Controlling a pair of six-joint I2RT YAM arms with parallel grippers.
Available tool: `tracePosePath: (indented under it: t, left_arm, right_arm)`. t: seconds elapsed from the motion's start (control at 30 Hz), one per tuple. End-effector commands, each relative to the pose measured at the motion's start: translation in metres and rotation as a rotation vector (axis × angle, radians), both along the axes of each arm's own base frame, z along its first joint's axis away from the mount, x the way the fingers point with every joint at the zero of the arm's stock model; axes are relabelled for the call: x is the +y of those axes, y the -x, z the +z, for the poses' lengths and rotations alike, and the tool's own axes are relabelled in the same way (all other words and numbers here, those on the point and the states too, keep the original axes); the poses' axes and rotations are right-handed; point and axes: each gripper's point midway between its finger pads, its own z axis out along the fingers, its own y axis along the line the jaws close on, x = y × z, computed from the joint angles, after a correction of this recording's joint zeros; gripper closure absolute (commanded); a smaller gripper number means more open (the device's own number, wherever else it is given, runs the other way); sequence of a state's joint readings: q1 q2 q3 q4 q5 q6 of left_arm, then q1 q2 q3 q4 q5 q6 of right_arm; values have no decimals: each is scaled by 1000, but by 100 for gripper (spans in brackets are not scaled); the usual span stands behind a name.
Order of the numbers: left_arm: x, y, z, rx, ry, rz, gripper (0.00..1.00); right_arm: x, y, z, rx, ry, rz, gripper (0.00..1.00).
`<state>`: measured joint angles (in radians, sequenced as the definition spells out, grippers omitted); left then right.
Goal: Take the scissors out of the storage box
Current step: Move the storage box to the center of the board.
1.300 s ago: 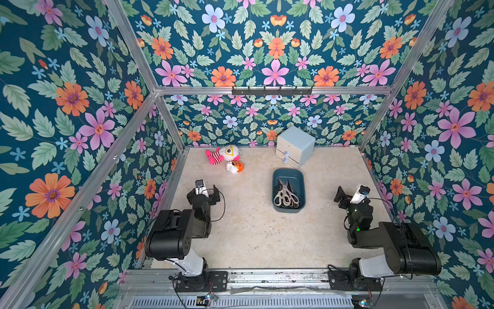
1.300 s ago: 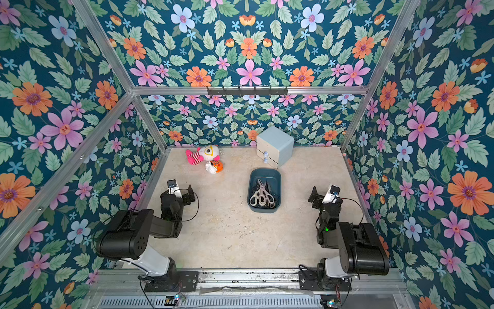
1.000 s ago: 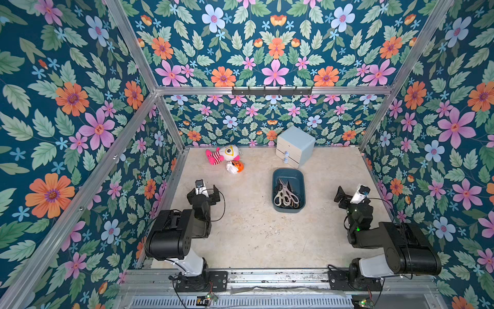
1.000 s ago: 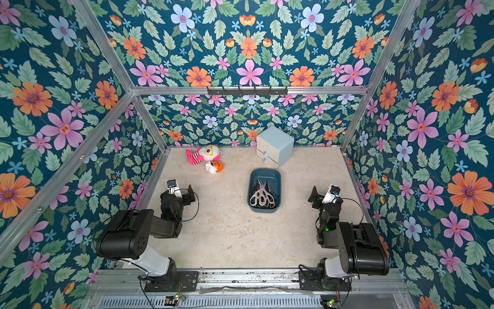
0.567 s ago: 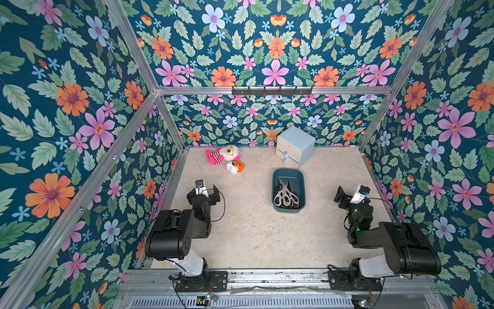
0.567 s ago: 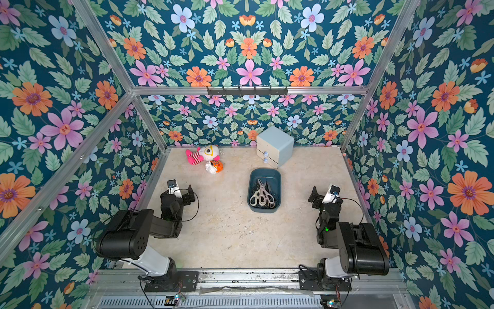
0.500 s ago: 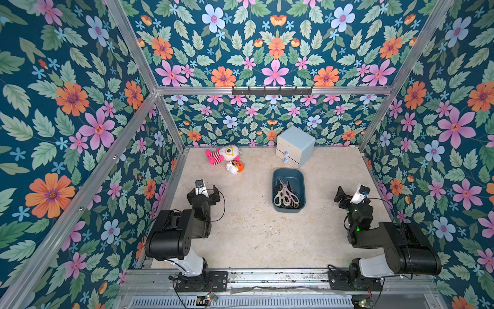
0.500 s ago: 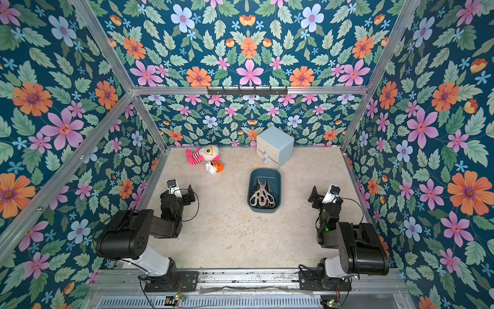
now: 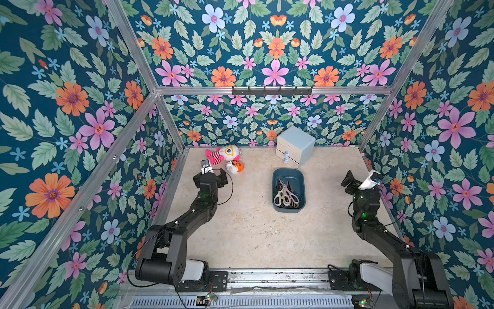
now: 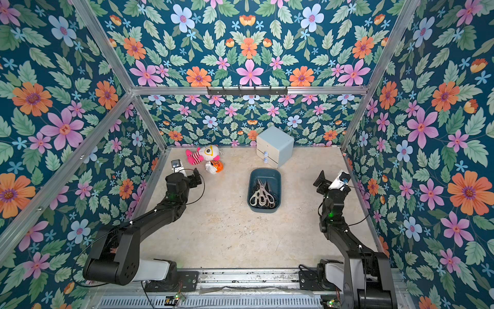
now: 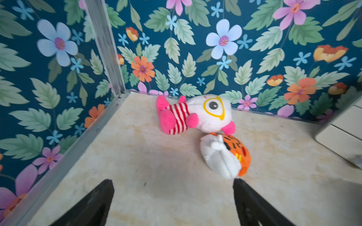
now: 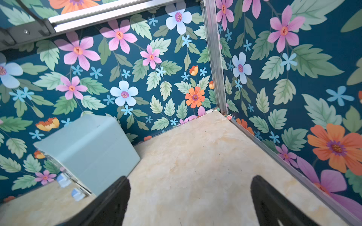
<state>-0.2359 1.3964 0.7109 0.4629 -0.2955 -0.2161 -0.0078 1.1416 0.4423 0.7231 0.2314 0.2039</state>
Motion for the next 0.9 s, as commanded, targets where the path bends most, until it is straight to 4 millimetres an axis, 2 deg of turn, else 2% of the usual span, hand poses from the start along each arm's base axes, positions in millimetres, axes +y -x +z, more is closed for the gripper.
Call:
tracePosePath:
  t: [0.0, 0.03, 0.1, 0.17, 0.23, 0.3, 0.33, 0.47, 0.53, 0.63, 0.73, 0.87]
  left_arm:
    - [-20, 9, -30, 217, 143, 25, 1]
    - [-31, 8, -29, 249, 169, 11, 1]
    - [-52, 5, -27, 286, 215, -22, 1]
    - [-75, 6, -31, 330, 277, -68, 1]
    - [-98, 10, -39, 383, 335, -128, 1]
    - [-121, 17, -48, 439, 369, -181, 1]
    - [-134, 20, -51, 458, 382, -220, 1]
    - [-183, 28, -62, 543, 433, -376, 4]
    - [-207, 30, -65, 583, 463, -445, 9]
    - [-239, 33, -64, 596, 448, -500, 10]
    - [-257, 34, -73, 629, 412, -497, 10]
    - [-278, 38, -85, 690, 353, -522, 18]
  right_arm:
    - [23, -1, -32, 229, -149, 108, 1]
    - [27, -2, -31, 249, -188, 125, 3]
    - [39, -4, -32, 302, -245, 178, 15]
    - [45, -3, -45, 406, -318, 184, 18]
    - [46, 0, -59, 512, -374, 159, 16]
    - [48, 7, -68, 610, -427, 133, 3]
    - [50, 9, -69, 642, -450, 128, 1]
    - [59, 17, -73, 673, -573, 162, 1]
    - [65, 21, -71, 629, -645, 228, 1]
    - [68, 26, -61, 554, -658, 263, 1]
    - [65, 34, -63, 573, -630, 254, 4]
    - [64, 47, -74, 622, -601, 243, 8]
